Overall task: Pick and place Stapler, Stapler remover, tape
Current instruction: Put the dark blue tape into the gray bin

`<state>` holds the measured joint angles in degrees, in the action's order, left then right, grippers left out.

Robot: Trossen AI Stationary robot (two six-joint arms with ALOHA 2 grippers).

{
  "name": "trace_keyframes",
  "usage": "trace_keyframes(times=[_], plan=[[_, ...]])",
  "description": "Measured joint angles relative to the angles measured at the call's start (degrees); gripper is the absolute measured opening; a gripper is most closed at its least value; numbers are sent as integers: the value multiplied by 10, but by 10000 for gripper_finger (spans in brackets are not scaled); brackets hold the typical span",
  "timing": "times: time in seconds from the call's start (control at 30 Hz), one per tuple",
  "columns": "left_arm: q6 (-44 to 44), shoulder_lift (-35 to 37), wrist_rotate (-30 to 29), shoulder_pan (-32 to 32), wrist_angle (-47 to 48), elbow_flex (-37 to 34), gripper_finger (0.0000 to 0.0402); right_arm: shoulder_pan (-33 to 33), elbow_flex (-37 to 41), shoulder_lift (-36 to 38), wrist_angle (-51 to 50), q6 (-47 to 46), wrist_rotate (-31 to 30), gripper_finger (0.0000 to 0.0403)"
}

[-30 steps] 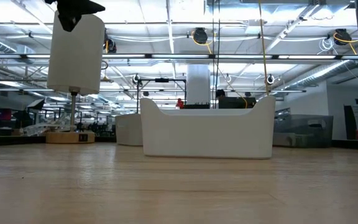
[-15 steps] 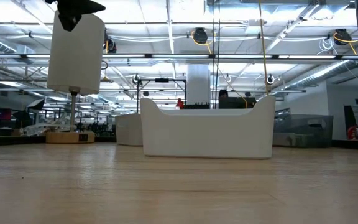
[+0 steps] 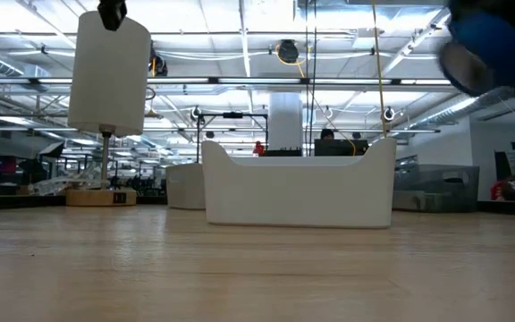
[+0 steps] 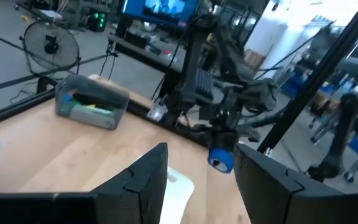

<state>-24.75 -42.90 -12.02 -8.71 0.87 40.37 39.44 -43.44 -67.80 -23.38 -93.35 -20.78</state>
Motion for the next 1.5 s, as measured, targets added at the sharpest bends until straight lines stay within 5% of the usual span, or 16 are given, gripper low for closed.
trace_keyframes(times=[0.17,0.47,0.87,1.5], plan=[[-30,-38,0,0,-61,0,182,-90,-1,48,169,185,-66,30],[-75,-145,35,0,-163,0,182,-227,-1,26,370,386,-39,30],[-140,-273,92,0,-344,0,182,-318,-1,-91,569,385,86,30],[-215,-339,79,4,-381,-1,182,-350,-35,-175,652,308,166,30]])
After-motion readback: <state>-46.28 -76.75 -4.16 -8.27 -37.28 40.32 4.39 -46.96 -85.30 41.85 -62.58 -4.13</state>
